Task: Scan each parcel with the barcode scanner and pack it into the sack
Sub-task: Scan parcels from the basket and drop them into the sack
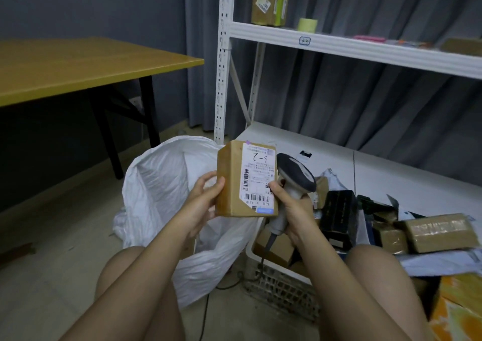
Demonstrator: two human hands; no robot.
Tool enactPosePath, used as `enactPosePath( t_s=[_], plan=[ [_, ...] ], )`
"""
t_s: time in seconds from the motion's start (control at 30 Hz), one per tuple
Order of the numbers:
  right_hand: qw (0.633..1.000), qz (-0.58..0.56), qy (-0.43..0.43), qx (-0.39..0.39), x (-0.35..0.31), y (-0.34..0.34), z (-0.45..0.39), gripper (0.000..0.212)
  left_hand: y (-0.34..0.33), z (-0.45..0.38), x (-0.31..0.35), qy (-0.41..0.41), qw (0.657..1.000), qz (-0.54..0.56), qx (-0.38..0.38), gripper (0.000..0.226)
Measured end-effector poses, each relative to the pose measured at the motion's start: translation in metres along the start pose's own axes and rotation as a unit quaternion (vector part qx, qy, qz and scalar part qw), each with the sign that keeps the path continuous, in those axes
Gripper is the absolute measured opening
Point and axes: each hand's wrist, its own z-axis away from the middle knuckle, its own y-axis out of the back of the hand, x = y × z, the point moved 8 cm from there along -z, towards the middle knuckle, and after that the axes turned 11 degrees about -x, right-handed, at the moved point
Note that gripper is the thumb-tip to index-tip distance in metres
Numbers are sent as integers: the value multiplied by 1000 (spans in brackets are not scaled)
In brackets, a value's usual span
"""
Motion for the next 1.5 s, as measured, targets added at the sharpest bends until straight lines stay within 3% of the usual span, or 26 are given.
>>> enactPosePath(
  t_s=[0.13, 0.3, 0.37, 0.47, 0.6, 0.7, 0.83, 0.9, 1.1, 1.27, 1.37, 1.5],
  plan=[
    [995, 68, 46, 55, -8, 12, -3, 51, -1, -6, 5, 24, 996, -82, 13, 36],
    [993, 67, 69, 76, -14, 11, -1, 49, -28, -2, -3, 75, 987, -102, -102, 65],
    [992, 78, 67, 73, -15, 13, -1, 51, -23, -2, -3, 66, 986, -124, -88, 73],
    [992, 93, 45, 77, -14, 26, -1, 43, -8, -3, 6, 46, 988, -148, -29, 68],
    [989, 125, 56, 55, -20, 38, 2, 35, 11, -6, 14, 43, 972, -232, 14, 76],
    [987, 143, 70, 37, -27, 35, 0, 40, 8, -6, 15, 68, 945, -316, -42, 75],
    [971, 234, 25, -50, -26, 23, -7, 36, -8, -3, 17, 79, 924, -354, -118, 36],
    [969, 233, 7, -79, -18, 22, -8, 33, -9, -3, 13, 81, 929, -339, -124, 41],
    [985, 160, -66, -10, 14, 36, -4, 26, 10, -4, -4, 38, 961, -269, 41, 70],
    [987, 146, -63, 7, 25, 34, -2, 26, 13, -7, -34, 92, 969, -185, 133, 86],
    [989, 131, -70, 23, 33, 39, -3, 25, 15, 0, -44, 165, 944, -187, 217, 108],
    [992, 84, -83, 48, 42, 48, -3, 24, 10, -2, -36, 149, 951, -203, 177, 122]
  ],
)
